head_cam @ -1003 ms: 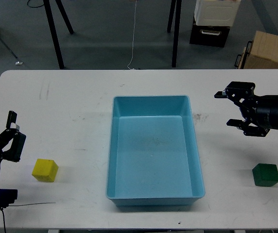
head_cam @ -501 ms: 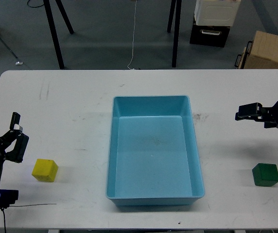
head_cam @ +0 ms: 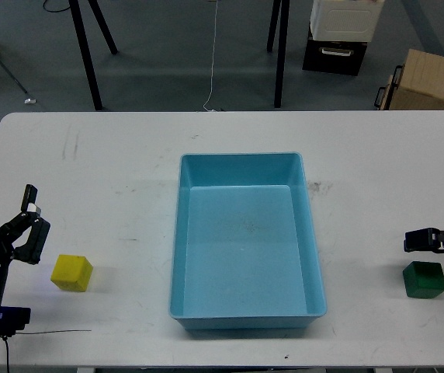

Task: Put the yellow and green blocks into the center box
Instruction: 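Lower the right gripper onto the dark green cube and grasp it, then carry the green cube with the right gripper over the blue bin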

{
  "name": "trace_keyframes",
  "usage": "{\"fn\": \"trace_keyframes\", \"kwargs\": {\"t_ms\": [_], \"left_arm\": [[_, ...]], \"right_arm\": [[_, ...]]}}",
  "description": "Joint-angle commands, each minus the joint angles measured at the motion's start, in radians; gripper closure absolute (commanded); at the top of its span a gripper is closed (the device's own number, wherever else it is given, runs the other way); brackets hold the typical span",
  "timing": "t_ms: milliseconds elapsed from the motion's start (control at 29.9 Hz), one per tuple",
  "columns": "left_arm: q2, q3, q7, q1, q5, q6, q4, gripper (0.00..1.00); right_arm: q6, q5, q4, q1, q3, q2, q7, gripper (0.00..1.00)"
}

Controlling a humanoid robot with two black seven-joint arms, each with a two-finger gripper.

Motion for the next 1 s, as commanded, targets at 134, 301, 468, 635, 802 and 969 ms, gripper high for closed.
{"fn": "trace_keyframes", "kwargs": {"t_ms": [134,301,468,635,802,969], "left_arm": [[-0.003,0.001,0.000,-0.001,0.001,0.000,0.010,0.00],[0.000,0.001,0.000,0.000,0.001,0.000,0.012,0.00],[0.000,0.001,0.000,0.000,0.001,0.000,0.016,0.00],[-0.001,0.003,-0.001,0.000,0.001,0.000,0.018,0.00],[-0.003,0.003,-0.001,0.003,0.001,0.000,0.018,0.00],[-0.006,0.003,-0.001,0.005,0.003,0.000,0.016,0.00]], "right_arm": [[0.000,-0.018,-0.001,-0.054,0.004,0.040,0.000,0.01],[0.000,-0.059,0.012,-0.082,0.009,0.054,0.001,0.11],[-0.002,-0.090,0.015,-0.093,0.010,0.060,-0.002,0.73],[-0.021,-0.089,0.030,-0.099,0.015,0.061,0.000,0.99],[-0.022,-0.076,0.099,-0.091,0.122,0.053,-0.002,0.99],[-0.013,0.116,0.085,0.051,0.219,0.140,0.001,0.99]]}}
